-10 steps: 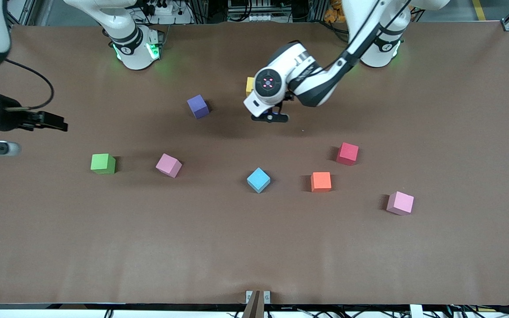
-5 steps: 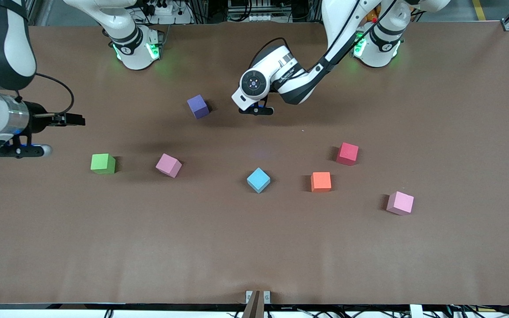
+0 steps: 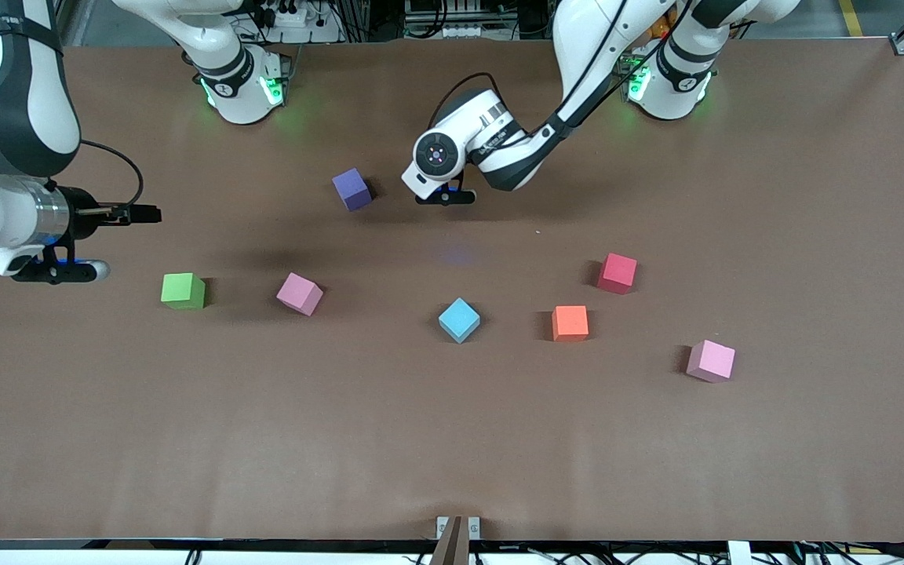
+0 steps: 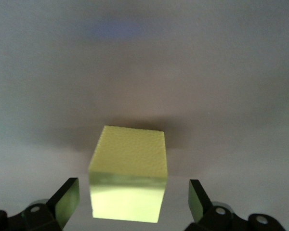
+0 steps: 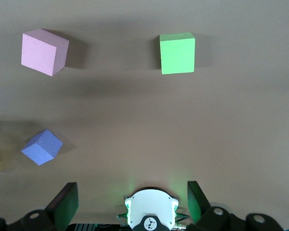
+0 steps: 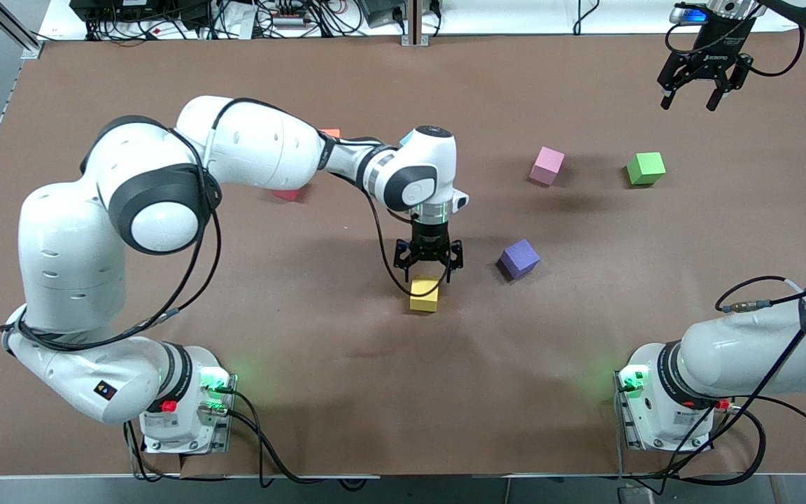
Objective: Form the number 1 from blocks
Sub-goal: 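Carry the yellow block toward mid-table with the left gripper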
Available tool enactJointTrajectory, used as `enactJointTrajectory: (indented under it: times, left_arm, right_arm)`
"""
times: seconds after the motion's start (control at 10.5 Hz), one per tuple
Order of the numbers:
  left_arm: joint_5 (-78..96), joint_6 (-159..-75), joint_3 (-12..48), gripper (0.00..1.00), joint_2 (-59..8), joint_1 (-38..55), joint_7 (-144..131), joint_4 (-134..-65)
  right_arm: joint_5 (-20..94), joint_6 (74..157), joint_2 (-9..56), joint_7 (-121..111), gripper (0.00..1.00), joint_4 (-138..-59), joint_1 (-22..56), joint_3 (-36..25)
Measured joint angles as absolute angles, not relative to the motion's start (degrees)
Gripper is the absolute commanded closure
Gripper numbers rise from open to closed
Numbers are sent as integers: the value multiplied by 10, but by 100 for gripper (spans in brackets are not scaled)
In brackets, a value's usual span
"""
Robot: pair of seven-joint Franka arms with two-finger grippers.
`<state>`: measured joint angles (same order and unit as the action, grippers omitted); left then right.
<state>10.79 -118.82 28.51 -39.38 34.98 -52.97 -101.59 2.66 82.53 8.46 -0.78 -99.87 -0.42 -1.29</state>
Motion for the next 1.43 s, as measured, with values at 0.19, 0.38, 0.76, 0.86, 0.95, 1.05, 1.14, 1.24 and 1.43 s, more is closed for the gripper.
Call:
enactJointTrajectory:
  times: [0.19, 0.38, 0.76, 0.86, 0.95, 1.05, 1.14, 1.24, 1.43]
  left_arm:
    - [108, -1189, 285, 0, -395, 355, -529, -1015]
    - [106, -1189, 284, 8, -399, 366, -528, -1015]
    - [91, -1189, 282, 100, -410, 382, -527, -1015]
    - [88, -1189, 281, 100, -410, 381, -524, -1014]
    - [70, -1189, 279, 100, -410, 381, -522, -1011]
    - [43, -1189, 275, 100, -410, 381, -522, -1000]
    - [26, -1189, 265, 100, -410, 381, -522, -978]
    - [19, -1188, 249, 100, -410, 380, -520, -952]
    - [14, -1186, 231, 100, -417, 380, -516, -914]
  right_arm:
    - [27, 825, 85, -8, 0, -1001, -5, -13]
    - [27, 825, 86, -8, 0, -1002, -5, -13]
    - [27, 826, 90, -8, 0, -1002, -5, -13]
    - [27, 826, 91, -8, 10, -1002, -5, -13]
    - [27, 826, 93, -8, 15, -1002, -5, -13]
    - [27, 826, 95, -8, 15, -1002, -5, -13]
    - [27, 827, 98, -8, 14, -1002, -4, -13]
    - [27, 828, 102, -8, 7, -1002, -1, -13]
    - [27, 837, 109, -8, 0, -1002, 12, -12]
